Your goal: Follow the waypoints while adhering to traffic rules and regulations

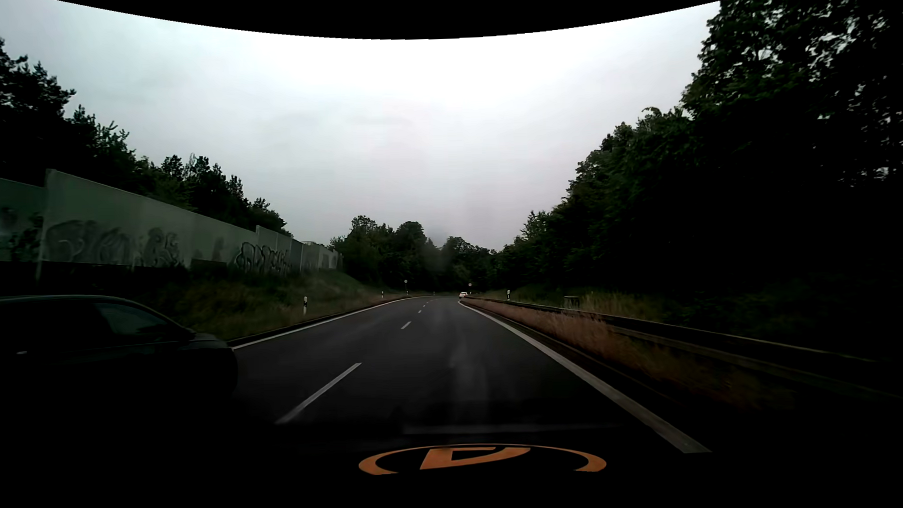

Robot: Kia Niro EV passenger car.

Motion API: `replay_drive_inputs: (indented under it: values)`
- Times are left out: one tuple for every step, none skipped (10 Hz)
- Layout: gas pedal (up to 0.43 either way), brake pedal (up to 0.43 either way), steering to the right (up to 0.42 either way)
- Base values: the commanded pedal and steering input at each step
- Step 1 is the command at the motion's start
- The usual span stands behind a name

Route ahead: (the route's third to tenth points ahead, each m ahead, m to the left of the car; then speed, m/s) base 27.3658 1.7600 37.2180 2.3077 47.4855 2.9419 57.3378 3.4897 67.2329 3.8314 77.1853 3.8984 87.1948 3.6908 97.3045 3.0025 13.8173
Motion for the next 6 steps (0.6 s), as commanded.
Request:
replay_drive_inputs:
  values:
    - [0.11,0.0,-0.011]
    - [0.11,0.0,-0.011]
    - [0.11,0.0,-0.011]
    - [0.098,0.0,-0.011]
    - [0.098,0.0,-0.011]
    - [0.087,0.0,-0.011]
